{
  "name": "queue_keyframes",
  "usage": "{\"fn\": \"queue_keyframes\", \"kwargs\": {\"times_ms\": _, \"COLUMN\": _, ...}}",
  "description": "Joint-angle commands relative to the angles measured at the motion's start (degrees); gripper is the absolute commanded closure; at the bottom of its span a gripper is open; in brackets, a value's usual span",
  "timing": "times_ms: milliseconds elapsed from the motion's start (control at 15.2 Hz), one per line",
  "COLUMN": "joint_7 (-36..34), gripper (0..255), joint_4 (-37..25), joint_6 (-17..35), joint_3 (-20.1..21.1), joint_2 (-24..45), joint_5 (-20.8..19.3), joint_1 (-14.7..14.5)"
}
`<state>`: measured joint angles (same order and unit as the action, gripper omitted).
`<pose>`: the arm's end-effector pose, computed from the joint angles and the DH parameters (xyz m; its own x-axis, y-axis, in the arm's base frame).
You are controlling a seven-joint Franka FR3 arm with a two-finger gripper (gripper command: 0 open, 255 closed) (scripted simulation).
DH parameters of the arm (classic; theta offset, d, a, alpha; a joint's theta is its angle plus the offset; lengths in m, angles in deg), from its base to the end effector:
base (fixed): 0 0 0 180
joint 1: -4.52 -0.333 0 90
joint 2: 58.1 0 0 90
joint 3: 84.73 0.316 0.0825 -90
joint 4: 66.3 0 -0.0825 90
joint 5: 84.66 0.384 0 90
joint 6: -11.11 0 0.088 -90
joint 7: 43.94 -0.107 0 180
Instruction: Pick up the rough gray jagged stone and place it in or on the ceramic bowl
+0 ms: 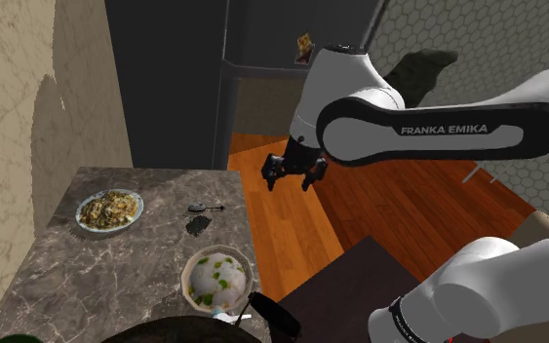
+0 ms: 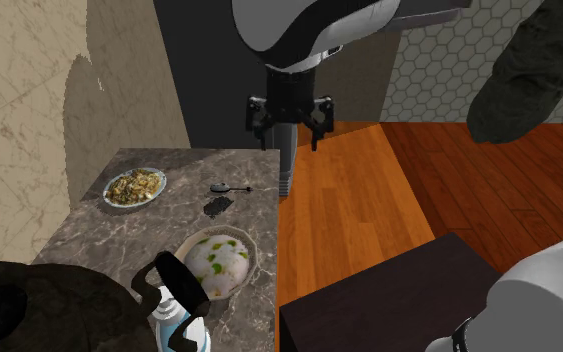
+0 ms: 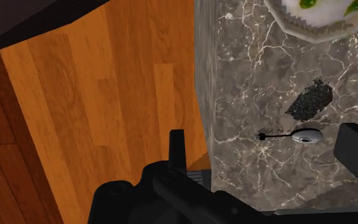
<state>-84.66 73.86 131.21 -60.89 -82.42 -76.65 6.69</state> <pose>0.3926 0.1685 0.4456 0.9072 -0.4156 0.0650 -0.4165 -0.9091 0.0010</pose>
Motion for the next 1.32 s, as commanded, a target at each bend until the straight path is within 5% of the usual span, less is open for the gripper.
{"fn": "queue_keyframes", "kwargs": {"times_ms": 0, "joint_7": -3.7, "gripper": 0, "joint_4": -1.3, "joint_6": 3.4, "joint_3": 2.0, "joint_2": 4.8, "joint_5": -0.8, "joint_1": 1.0}}
{"fn": "queue_keyframes", "kwargs": {"times_ms": 594, "joint_7": -24.4, "gripper": 0, "joint_4": -9.8, "joint_6": 14.9, "joint_3": 8.0, "joint_2": 27.2, "joint_5": -11.9, "joint_1": 3.4}}
{"fn": "queue_keyframes", "kwargs": {"times_ms": 1254, "joint_7": -44.3, "gripper": 0, "joint_4": -27.2, "joint_6": 19.4, "joint_3": 1.8, "joint_2": 52.1, "joint_5": -25.6, "joint_1": -4.5}}
